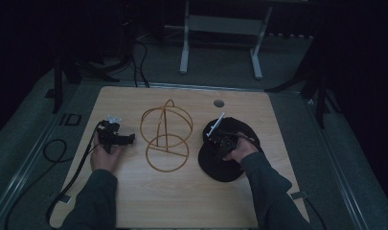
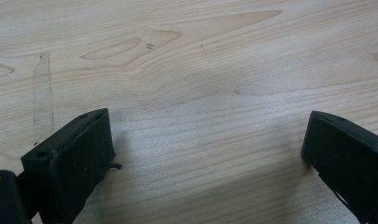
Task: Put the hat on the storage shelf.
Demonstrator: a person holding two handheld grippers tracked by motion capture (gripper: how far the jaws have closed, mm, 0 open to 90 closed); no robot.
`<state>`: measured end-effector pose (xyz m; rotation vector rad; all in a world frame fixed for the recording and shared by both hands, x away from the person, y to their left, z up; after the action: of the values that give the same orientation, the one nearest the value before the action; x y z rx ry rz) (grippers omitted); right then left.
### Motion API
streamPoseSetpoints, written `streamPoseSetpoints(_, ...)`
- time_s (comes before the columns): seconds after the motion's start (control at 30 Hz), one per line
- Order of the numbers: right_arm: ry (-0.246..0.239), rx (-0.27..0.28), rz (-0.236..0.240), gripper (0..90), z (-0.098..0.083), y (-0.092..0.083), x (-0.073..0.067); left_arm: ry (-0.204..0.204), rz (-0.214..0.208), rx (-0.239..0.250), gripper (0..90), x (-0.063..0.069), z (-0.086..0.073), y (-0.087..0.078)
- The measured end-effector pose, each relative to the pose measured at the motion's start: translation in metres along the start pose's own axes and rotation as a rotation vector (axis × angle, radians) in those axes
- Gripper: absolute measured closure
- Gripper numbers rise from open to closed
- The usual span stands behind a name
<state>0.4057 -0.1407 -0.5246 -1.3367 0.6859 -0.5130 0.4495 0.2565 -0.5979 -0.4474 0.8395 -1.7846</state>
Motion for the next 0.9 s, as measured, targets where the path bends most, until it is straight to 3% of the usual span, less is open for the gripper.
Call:
streamPoseSetpoints(0.27,-0.015,0.001,-0.040,78.6,-0.003,-0.006,0.006,0.000,0.000,0.000,1.9,0.000,0.000,0.000)
streamPoseSetpoints(0.5,-0.067,0.008,-0.071,78.6,-0.004,-0.025,0.006,0.000,-0.001,0.001,1.9,0.000,0.000,0.000)
streamPoseSetpoints(0.9,-0.117,0.010,-0.120,78.6,-0.004,-0.036,0.008,0.000,-0.001,0.000,1.9,0.000,0.000,0.000)
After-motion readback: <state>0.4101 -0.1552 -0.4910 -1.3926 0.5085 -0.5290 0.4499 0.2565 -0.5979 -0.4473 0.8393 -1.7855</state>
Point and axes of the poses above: each handheld gripper's, and its own axes: y roughly forward along the jaws, z roughly out of its top, x roughly to its right, the point moved 4 cm from there along y, roughly forward along the jaws, and after that the axes turned 8 degrees about y, right-handed, at the moved point
